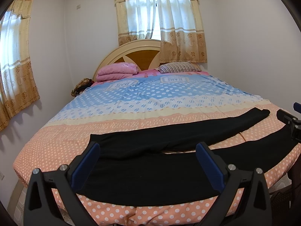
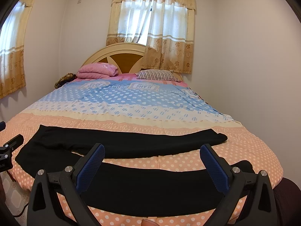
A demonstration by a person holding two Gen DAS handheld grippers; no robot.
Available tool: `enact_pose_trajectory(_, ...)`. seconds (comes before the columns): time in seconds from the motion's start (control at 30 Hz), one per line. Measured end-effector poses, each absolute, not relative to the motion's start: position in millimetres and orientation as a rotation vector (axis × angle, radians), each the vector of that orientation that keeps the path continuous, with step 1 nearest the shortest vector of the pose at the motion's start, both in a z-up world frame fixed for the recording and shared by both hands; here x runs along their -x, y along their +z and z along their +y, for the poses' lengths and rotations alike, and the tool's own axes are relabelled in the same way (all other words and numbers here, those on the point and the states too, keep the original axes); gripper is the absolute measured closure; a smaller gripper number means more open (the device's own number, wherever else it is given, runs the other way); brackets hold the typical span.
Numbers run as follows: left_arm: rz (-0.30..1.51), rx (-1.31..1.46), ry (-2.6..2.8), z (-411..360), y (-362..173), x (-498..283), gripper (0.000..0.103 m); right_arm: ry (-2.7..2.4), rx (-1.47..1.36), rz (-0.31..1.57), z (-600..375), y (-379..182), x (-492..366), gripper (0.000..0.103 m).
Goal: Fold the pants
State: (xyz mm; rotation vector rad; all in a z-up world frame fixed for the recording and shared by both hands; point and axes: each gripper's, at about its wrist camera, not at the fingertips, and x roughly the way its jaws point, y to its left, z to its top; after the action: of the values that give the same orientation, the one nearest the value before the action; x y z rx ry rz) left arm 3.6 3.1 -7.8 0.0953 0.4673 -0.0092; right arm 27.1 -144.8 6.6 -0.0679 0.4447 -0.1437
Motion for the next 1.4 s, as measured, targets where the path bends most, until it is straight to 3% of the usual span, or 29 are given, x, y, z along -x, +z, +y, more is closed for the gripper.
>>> enact_pose_trajectory(1.4,0.473,-0.094,-0.007,7.7,-8.4,-5.7,0.000,-0.137,0.081,0.461,-138.8,1.9,-27.6,0.001)
